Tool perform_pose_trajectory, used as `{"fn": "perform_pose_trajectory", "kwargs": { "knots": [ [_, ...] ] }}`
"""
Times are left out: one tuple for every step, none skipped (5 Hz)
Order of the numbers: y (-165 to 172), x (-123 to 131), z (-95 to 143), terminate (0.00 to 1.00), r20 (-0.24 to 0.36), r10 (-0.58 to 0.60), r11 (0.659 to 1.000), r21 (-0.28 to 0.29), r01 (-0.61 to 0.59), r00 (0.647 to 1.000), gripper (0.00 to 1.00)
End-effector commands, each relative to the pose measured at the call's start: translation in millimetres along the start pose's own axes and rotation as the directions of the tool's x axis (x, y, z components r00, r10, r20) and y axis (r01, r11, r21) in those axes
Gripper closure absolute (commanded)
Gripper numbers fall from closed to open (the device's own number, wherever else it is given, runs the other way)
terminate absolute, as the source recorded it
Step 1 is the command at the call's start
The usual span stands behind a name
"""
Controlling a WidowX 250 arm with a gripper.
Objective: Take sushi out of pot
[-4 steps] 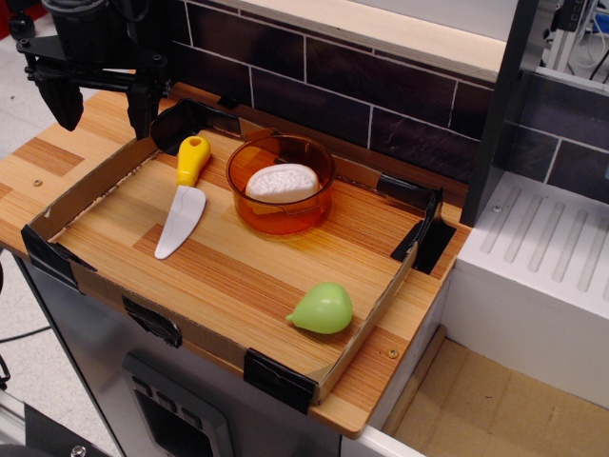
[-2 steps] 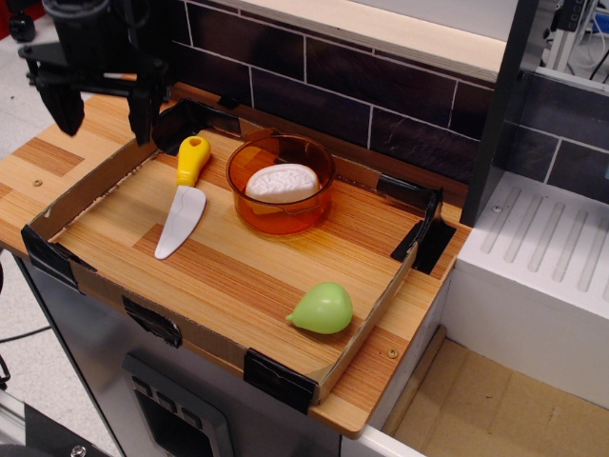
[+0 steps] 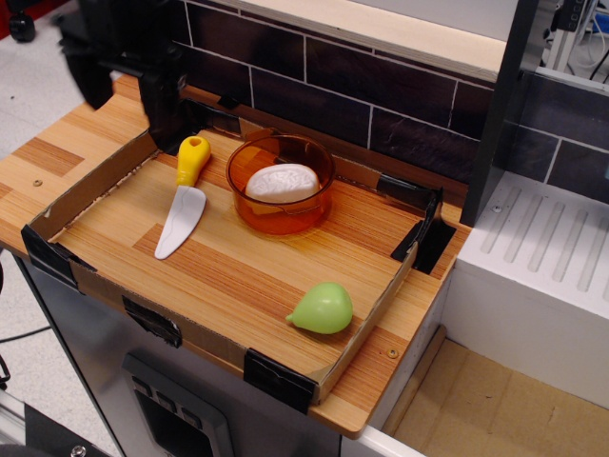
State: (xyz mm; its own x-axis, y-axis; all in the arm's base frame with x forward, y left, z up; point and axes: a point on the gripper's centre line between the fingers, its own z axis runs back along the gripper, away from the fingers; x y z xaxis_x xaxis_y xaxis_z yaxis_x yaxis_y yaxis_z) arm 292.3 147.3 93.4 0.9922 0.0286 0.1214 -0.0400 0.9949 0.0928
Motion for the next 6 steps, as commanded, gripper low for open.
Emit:
{"fn": "perform_pose_trajectory", "kwargs": {
  "knots": [
    [-24, 35, 24, 0.0, 0.054, -0.386, 0.919, -0.068, 0.389, 0.921, 0.0],
    [-38, 46, 22, 0.0, 0.104, -0.49, 0.864, -0.072, 0.497, 0.866, 0.0],
    [-49, 54, 18, 0.0, 0.114, -0.57, 0.8, -0.149, 0.581, 0.814, 0.0],
    [-60, 56, 15, 0.0, 0.132, -0.627, 0.75, -0.167, 0.64, 0.768, 0.0],
    [-70, 55, 8, 0.0, 0.131, -0.66, 0.715, -0.192, 0.672, 0.739, 0.0],
    [-82, 48, 0, 0.0, 0.106, -0.671, 0.706, -0.212, 0.676, 0.734, 0.0]
  ]
}}
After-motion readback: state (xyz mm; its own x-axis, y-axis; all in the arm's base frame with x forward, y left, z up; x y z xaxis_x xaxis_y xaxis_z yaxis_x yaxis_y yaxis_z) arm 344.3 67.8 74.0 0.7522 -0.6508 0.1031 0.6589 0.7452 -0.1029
